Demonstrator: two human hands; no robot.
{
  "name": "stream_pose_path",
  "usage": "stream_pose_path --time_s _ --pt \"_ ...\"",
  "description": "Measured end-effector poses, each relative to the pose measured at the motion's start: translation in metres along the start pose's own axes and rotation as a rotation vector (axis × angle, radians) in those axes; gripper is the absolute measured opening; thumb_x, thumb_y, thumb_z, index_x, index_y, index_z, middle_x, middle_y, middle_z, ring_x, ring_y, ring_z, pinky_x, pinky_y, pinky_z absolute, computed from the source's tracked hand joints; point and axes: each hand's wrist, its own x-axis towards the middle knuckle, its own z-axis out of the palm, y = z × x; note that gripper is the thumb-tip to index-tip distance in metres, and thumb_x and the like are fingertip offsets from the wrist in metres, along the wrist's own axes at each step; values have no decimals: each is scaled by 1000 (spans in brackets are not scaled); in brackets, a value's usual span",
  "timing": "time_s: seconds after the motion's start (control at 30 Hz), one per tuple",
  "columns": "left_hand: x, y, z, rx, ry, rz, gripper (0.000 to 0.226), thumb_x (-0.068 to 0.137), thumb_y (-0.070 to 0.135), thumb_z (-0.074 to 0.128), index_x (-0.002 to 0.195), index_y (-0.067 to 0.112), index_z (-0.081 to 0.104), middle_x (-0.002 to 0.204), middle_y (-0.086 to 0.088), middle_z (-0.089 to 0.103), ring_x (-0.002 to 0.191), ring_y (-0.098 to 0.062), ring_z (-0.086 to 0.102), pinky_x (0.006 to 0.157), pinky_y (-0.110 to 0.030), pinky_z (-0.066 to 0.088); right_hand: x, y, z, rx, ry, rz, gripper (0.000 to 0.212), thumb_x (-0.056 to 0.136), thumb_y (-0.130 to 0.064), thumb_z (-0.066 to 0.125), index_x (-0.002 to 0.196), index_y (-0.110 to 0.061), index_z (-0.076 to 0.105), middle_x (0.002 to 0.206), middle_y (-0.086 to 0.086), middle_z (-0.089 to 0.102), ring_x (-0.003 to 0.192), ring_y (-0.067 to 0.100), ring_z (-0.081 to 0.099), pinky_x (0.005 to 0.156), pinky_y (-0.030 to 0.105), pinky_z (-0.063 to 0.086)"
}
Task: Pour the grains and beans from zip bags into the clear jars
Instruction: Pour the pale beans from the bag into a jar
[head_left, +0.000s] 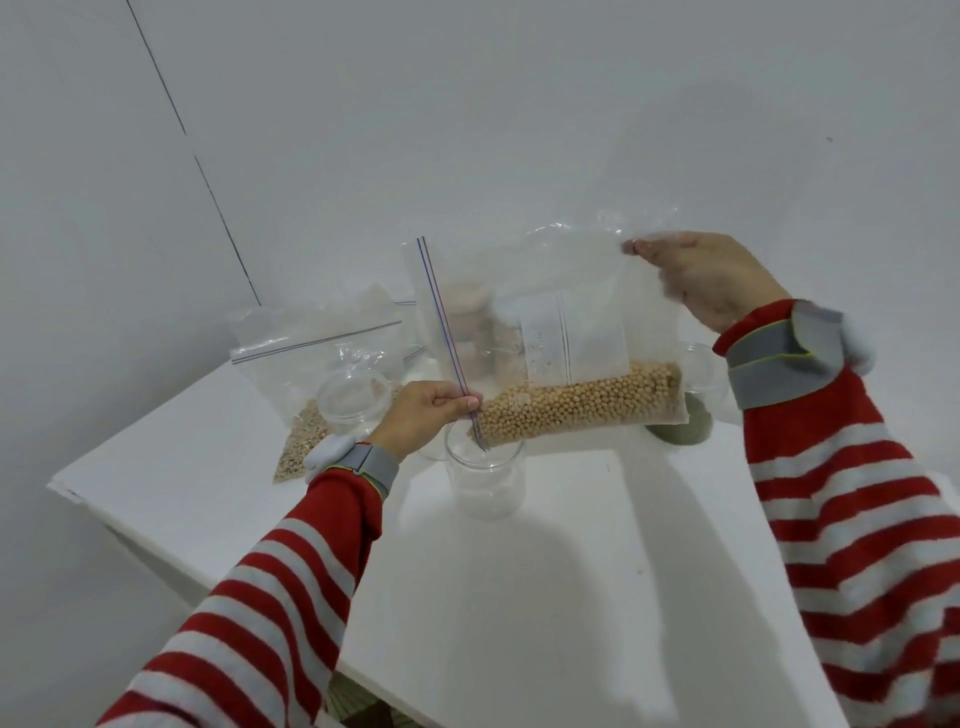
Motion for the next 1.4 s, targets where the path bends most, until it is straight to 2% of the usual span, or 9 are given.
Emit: stream_pose_path --time_s 0.1,0.17,0.3,0.43,0.63,0.77,1.0,1.2,1.4 --pt "0 1 -1 -7 -20 -14 16 90 7 67 104 2 72 87 -2 75 87 -9 72 87 -19 54 -8 17 14 -62 128 -259 14 101 -23 54 98 -21 68 98 -19 67 89 -14 60 82 12 47" --pt "0 3 0 -9 -18 -8 20 90 3 65 107 -5 69 87 -6 73 81 -5 72 81 -15 54 -7 27 22 -82 204 -335 18 103 -21 48 95 -23 64 99 -14 68 95 3 66 78 19 52" --pt "0 4 3 17 -3 14 23 90 4 66 110 -6 69 94 -15 73 81 -5 72 80 -15 54 3 47 33 -389 448 -516 25 98 -20 38 109 -16 60 79 0 70 66 24 68 60 39 54" --pt "0 -1 3 30 30 36 21 87 12 70 105 1 73 98 -12 75 94 -16 72 92 -25 54 15 59 37 -693 658 -524 42 97 -27 33 124 -10 59 69 17 66 63 40 61 57 41 46" --pt "5 5 6 45 47 43 19 85 9 73 102 2 73 93 -12 75 83 -11 73 83 -20 56 23 54 41 -568 696 -560 49 97 -37 28 116 -5 59 65 21 58 55 39 56 50 36 39" --pt "9 9 1 54 18 12 18 85 12 74 102 7 74 91 -9 76 87 -12 72 81 -23 57 27 43 43 -341 649 -582 53 97 -47 31 108 -4 60 58 1 48 50 26 45 51 30 29" --pt "12 17 -3 -60 4 -47 12 84 12 74 96 10 75 93 -10 75 86 -11 71 87 -28 57 30 18 46 -201 593 -614 30 100 -45 43 98 -22 63 59 -9 56 51 27 57 46 37 42" --pt "12 13 -4 -47 -18 -63 14 84 12 74 98 10 75 92 -10 76 93 -18 71 89 -31 57 29 19 50 -242 578 -555 29 101 -46 43 98 -27 64 67 12 60 43 9 37 48 23 26" --pt "8 10 1 -72 -53 -90 20 85 8 72 105 5 73 90 -9 76 86 -12 72 86 -27 57 26 14 56 -190 482 -586 23 98 -47 39 94 -38 60 78 16 63 44 9 33 47 30 29"
